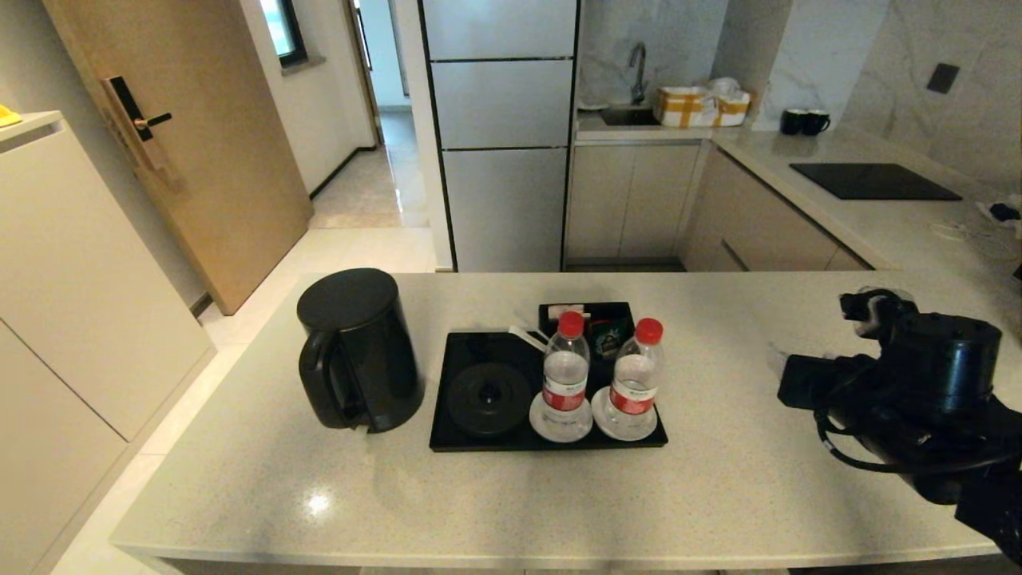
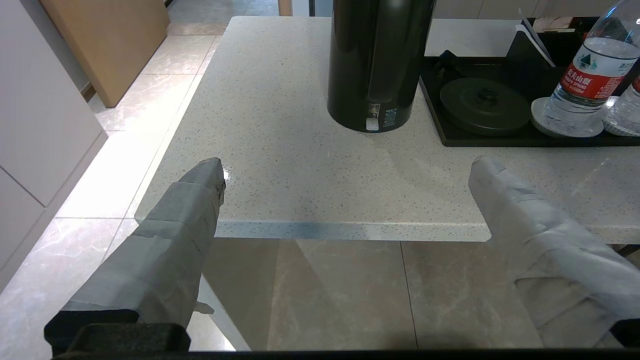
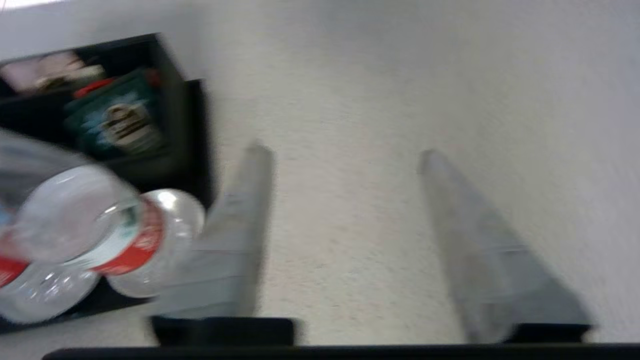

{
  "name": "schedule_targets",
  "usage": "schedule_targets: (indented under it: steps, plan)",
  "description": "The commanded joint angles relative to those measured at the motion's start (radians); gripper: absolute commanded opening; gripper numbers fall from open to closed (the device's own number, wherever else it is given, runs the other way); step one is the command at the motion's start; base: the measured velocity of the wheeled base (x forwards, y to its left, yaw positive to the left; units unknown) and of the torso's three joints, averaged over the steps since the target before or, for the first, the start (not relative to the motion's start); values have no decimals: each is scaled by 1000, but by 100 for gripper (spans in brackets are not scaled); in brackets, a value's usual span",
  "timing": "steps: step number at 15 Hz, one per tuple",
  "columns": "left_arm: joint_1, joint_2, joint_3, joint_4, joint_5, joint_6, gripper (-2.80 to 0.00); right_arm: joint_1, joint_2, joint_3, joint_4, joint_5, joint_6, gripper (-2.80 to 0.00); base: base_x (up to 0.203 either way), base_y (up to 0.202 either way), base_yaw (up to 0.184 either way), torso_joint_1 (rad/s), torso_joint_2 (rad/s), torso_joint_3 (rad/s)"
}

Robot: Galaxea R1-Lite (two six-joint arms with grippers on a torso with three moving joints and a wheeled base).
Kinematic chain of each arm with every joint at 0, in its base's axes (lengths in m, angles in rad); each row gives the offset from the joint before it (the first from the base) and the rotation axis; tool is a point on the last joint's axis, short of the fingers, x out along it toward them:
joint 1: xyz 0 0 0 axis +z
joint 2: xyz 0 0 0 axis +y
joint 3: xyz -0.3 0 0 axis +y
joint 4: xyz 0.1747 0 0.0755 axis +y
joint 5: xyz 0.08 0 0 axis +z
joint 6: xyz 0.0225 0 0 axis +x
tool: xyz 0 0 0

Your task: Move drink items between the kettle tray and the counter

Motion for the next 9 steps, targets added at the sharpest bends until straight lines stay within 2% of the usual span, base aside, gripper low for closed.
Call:
schedule_targets:
  steps: [1, 9]
  plan:
    - [1, 0, 0, 0, 0, 0, 0, -42, -31, 22, -8, 10, 14, -280, 0, 0, 0, 0, 0, 0]
    - [1, 0, 0, 0, 0, 0, 0, -58, -165, 68, 17, 28, -10, -280, 0, 0, 0, 0, 0, 0]
